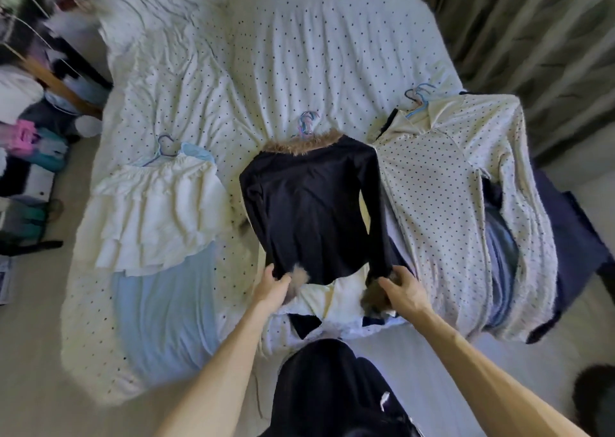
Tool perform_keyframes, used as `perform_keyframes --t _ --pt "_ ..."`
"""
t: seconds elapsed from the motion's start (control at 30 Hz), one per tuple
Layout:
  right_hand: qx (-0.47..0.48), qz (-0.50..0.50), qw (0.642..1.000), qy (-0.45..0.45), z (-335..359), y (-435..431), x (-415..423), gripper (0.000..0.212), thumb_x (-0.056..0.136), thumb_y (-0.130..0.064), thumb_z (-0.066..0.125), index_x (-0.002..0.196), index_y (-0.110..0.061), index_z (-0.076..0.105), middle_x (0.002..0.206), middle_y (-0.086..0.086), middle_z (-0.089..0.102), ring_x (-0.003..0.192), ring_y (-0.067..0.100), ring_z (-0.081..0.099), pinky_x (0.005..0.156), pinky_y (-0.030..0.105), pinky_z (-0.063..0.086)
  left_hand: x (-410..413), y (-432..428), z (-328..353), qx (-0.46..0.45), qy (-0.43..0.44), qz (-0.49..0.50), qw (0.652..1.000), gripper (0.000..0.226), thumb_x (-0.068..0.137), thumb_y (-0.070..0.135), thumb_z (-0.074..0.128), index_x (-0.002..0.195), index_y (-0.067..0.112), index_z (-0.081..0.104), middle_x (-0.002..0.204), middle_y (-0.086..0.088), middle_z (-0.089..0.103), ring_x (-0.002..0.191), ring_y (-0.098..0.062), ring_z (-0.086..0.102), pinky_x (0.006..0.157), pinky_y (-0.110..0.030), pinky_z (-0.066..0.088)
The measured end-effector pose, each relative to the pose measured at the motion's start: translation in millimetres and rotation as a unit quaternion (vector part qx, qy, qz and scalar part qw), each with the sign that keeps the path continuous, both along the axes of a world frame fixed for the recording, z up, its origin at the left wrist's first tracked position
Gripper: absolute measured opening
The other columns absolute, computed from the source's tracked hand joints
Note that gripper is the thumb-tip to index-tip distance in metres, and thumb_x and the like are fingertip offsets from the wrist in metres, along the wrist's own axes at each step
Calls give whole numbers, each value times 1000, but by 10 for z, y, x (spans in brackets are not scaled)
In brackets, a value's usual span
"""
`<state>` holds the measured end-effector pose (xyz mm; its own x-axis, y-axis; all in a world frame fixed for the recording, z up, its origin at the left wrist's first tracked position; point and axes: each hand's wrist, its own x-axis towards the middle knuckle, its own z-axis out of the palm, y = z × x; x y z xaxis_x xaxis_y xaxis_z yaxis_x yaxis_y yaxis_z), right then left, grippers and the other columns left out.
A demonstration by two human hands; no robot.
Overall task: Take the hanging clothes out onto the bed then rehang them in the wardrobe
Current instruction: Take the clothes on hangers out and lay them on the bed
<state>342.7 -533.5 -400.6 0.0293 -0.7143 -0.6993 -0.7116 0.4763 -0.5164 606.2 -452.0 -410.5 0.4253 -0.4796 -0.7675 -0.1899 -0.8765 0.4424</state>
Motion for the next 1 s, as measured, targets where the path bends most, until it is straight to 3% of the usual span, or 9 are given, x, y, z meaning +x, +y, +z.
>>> perform_keyframes --t 0.07,0.13,0.2,0.3,0.37,0.47,0.6,0.73,1.0 --pt "18 51 998 -45 92 189 -47 48 92 -37 58 138 -27 48 123 1 62 105 20 61 88 26 46 -280 -21 143 18 33 -92 995 66 104 43 43 159 21 15 159 -3 34 142 -26 39 111 -35 34" --pt "19 97 994 -51 206 379 -155 52 92 -39 55 143 -30 46 134 3 60 121 22 57 94 27 42 -507 -2 197 40 22 -197 979 64 104 44 41 159 17 21 163 -4 27 147 -25 31 116 -35 29" --pt "-7 130 991 -35 336 573 -309 48 96 -39 52 142 -30 48 132 6 61 117 24 60 89 26 42 -729 25 281 51 -1 -272 961 57 104 41 41 154 17 34 160 -3 33 145 -25 34 113 -32 32" --pt "-60 148 987 -13 532 858 -606 40 97 -34 47 137 -32 54 117 5 69 90 20 67 76 27 49 -1128 11 480 38 -59 -394 916 47 102 36 42 144 18 50 150 -5 47 135 -26 46 105 -32 39" --pt "-109 149 983 8 677 1016 -862 39 97 -30 47 135 -28 56 123 1 68 100 19 66 82 27 49 -1416 -44 601 19 -112 -482 869 43 100 35 41 137 20 56 143 -5 54 130 -28 50 106 -36 41" --pt "-188 124 973 52 826 1242 -1368 37 98 -29 47 133 -25 59 136 -3 60 124 17 55 101 28 44 -1957 -181 772 2 -165 -596 786 46 96 36 40 137 23 55 141 -7 56 128 -32 51 104 -43 44" --pt "-274 37 951 135 1076 1552 -2147 38 98 -32 49 133 -26 60 141 -8 56 136 16 45 113 29 34 -2933 -392 1051 -89 -198 -711 668 43 91 32 40 125 16 63 125 -9 65 119 -32 57 97 -44 48" --pt "-293 -115 925 212 1395 2002 -2874 41 100 -33 44 140 -29 54 150 -8 46 145 12 32 120 26 20 -4081 -535 1339 -186 -202 -815 509 50 92 40 38 134 21 57 138 -7 58 127 -29 53 105 -46 44" --pt "-246 -428 785 375 2114 3452 -3664 38 97 -37 45 131 -32 62 145 -8 53 142 14 38 118 30 26 -6252 264 2046 -376 -99 -903 184 45 97 37 41 139 28 52 141 -1 54 130 -26 48 106 -41 39"
